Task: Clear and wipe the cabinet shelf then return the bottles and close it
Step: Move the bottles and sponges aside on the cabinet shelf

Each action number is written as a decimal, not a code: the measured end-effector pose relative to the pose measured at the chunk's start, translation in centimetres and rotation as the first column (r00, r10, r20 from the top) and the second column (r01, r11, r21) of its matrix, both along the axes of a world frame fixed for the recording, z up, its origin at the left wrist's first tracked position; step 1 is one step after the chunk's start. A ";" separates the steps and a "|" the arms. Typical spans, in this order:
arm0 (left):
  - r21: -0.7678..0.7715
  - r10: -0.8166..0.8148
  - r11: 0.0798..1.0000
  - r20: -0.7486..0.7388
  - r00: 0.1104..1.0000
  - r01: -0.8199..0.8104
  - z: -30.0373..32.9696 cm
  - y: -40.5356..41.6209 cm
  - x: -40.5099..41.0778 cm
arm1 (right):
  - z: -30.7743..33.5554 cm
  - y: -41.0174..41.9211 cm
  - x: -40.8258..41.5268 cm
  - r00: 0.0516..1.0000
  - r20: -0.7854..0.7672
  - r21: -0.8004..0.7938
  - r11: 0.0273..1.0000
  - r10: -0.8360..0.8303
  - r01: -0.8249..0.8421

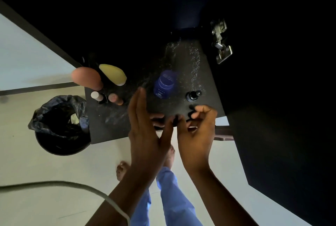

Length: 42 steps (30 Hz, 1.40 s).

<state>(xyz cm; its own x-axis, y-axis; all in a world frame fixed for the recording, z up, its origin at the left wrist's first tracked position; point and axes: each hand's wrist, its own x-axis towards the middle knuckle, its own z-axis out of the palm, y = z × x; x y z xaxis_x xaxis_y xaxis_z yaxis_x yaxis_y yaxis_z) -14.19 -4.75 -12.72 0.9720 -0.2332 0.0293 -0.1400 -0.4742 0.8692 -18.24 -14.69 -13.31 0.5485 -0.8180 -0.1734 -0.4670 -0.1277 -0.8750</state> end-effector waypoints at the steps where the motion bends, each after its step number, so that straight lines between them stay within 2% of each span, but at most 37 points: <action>1: 0.002 0.023 1.000 -0.010 1.000 -0.023 -0.2 -0.6 0.6 | 0.0 -0.2 0.5 1.000 0.015 0.009 1.000 -0.016 0.016; 6: 0.005 0.042 0.999 -0.081 0.996 -0.042 -2.7 -2.3 3.0 | -0.2 -1.6 2.4 1.000 0.001 -0.026 1.000 -0.009 0.009; 14: 0.030 0.117 0.993 -0.007 0.993 -0.116 -2.6 -3.6 4.4 | -1.4 -3.2 3.3 0.999 -0.024 -0.131 0.990 0.040 -0.043; 22: -0.024 0.110 0.994 -0.041 0.993 -0.111 -2.1 -2.1 2.4 | -1.6 -2.4 2.2 0.999 0.043 -0.064 0.998 0.014 -0.011; 28: 0.057 0.182 0.982 -0.076 0.980 -0.178 0.1 2.8 -0.7 | -0.1 0.3 1.4 0.978 0.046 -0.105 0.975 0.202 -0.197; 32: 0.138 0.281 0.955 -0.151 0.948 -0.262 0.2 7.1 -1.2 | 0.2 2.6 1.9 0.929 -0.013 -0.245 0.899 0.370 -0.362; 36: 0.120 0.368 0.927 -0.130 0.921 -0.354 0.2 9.8 -0.5 | 0.2 5.2 2.7 0.875 0.011 -0.295 0.838 0.483 -0.459; 42: 0.143 0.392 0.915 -0.089 0.915 -0.378 -0.6 11.4 1.6 | -0.3 7.2 3.9 0.840 -0.022 -0.323 0.791 0.543 -0.520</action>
